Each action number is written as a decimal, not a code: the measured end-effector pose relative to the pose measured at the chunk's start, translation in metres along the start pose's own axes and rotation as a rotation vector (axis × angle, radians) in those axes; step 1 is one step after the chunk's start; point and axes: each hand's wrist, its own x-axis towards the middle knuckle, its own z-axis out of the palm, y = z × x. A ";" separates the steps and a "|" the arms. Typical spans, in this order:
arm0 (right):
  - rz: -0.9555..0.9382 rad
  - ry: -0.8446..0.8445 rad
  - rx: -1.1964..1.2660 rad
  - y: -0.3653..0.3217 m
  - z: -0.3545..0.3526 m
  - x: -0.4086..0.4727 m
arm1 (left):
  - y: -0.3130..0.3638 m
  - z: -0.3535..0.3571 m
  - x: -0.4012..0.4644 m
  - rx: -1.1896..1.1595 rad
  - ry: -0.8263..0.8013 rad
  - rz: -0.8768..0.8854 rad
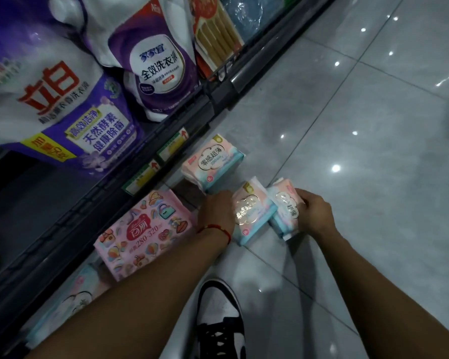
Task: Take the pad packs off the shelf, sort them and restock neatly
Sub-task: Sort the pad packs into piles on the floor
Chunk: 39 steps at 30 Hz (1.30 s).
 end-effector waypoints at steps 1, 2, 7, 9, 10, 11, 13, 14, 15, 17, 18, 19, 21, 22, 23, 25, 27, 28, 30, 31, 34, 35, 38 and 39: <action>-0.013 -0.006 -0.015 -0.001 -0.006 0.002 | -0.002 0.002 0.000 -0.014 -0.006 -0.007; -0.019 -0.008 -0.039 0.000 -0.011 0.005 | -0.002 0.004 -0.001 -0.016 -0.016 -0.015; 0.004 0.007 -0.189 0.002 -0.023 0.024 | 0.005 0.009 0.000 -0.039 -0.027 -0.010; -0.040 -0.031 -0.220 -0.003 -0.020 0.032 | 0.009 0.007 0.004 0.005 -0.047 -0.008; -0.079 -0.047 -0.237 -0.007 -0.016 0.035 | 0.011 0.004 0.006 0.029 -0.049 -0.006; -0.111 -0.049 -0.251 -0.013 -0.012 0.039 | 0.013 0.002 0.006 0.059 -0.041 0.014; -0.173 -0.031 -0.263 -0.024 -0.005 0.046 | 0.018 0.000 -0.003 0.152 -0.009 0.113; -0.189 -0.044 -0.284 -0.029 -0.003 0.047 | 0.020 0.003 -0.012 0.211 -0.006 0.172; -0.201 -0.092 -0.326 -0.031 -0.001 0.048 | 0.021 0.008 -0.023 0.269 -0.026 0.220; -0.223 -0.273 -0.494 -0.031 -0.002 0.046 | 0.021 0.023 -0.042 0.322 -0.111 0.259; -0.236 -0.356 -0.612 -0.028 -0.002 0.044 | 0.020 0.030 -0.046 0.311 -0.145 0.257; -0.257 -0.420 -0.731 -0.024 -0.003 0.042 | 0.019 0.035 -0.047 0.293 -0.176 0.250; -0.320 -0.439 -0.847 -0.016 -0.004 0.039 | 0.020 0.038 -0.040 0.265 -0.238 0.245; -0.357 -0.397 -0.830 -0.014 -0.007 0.039 | 0.021 0.036 -0.036 0.244 -0.266 0.231; -0.381 -0.340 -0.789 -0.015 -0.011 0.040 | 0.024 0.033 -0.031 0.218 -0.293 0.211; -0.391 -0.229 -0.714 -0.019 -0.023 0.046 | 0.027 0.028 -0.017 0.147 -0.341 0.170; -0.446 -0.177 -0.684 -0.031 -0.035 0.053 | 0.026 0.021 -0.007 0.048 -0.370 0.149; -0.507 -0.183 -0.672 -0.040 -0.039 0.055 | 0.025 0.018 -0.004 0.006 -0.363 0.147; -0.677 -0.246 -0.666 -0.060 -0.037 0.054 | 0.021 0.012 -0.008 -0.096 -0.277 0.145; -0.769 -0.282 -0.673 -0.070 -0.033 0.051 | 0.019 0.009 -0.014 -0.154 -0.216 0.133; -0.907 -0.352 -0.694 -0.091 -0.012 0.037 | 0.010 0.001 -0.043 -0.244 -0.068 0.078; -0.940 -0.325 -0.710 -0.095 -0.004 0.032 | 0.007 -0.002 -0.051 -0.248 -0.041 0.067; -0.927 -0.210 -0.771 -0.097 0.011 0.020 | -0.002 -0.010 -0.069 -0.270 0.003 0.059; -0.845 -0.186 -0.764 -0.096 0.013 0.015 | -0.005 -0.013 -0.074 -0.275 0.009 0.058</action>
